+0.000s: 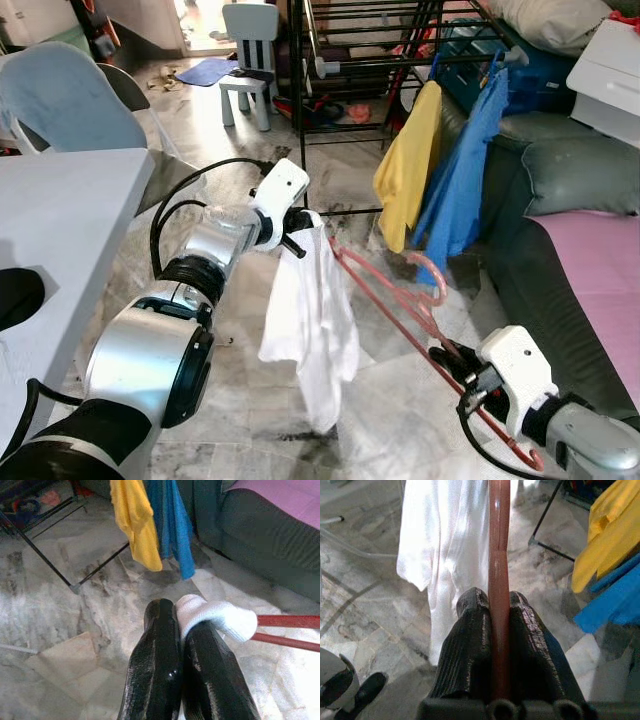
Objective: Hang hanger
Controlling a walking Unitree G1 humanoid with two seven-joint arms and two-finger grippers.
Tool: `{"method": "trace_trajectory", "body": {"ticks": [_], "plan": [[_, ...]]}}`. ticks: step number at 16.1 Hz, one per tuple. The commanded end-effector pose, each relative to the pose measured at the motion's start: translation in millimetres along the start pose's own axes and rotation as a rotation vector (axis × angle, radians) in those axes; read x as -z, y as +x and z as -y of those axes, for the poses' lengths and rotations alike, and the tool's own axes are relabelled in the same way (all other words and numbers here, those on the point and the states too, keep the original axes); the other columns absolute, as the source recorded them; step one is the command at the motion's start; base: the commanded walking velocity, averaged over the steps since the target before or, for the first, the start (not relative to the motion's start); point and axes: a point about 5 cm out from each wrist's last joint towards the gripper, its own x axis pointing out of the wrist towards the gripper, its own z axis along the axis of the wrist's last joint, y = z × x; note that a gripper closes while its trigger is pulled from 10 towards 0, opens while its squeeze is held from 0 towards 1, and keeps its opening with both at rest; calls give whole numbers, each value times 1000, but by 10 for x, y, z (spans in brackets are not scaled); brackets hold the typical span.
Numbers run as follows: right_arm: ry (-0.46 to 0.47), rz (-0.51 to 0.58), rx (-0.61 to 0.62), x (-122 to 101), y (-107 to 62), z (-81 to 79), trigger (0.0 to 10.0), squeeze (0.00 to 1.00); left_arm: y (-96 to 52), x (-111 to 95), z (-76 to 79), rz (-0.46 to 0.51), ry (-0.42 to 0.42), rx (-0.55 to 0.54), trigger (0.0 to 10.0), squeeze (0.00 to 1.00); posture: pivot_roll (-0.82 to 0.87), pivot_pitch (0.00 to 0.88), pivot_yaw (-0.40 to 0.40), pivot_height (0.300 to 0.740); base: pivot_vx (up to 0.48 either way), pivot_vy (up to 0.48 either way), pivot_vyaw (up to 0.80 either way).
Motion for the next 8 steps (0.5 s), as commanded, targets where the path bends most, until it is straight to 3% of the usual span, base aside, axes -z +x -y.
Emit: {"method": "trace_trajectory", "body": {"ticks": [1, 5, 8], "plan": [[3, 42, -26, -92, 15, -18, 10000, 0, -26, -215, -44, 64, 23, -13, 10000, 0, -43, 0, 38, 740, 0, 0, 0], [56, 96, -142, -221, -62, -236, 10000, 0, -7, -13, -55, 4, 29, -110, 10000, 0, -58, 0, 44, 740, 0, 0, 0], [47, 41, -147, -124, -110, -311, 10000, 0, 10, 80, -59, -8, -99, -189, 10000, 0, -68, 0, 52, 740, 0, 0, 0]]}}
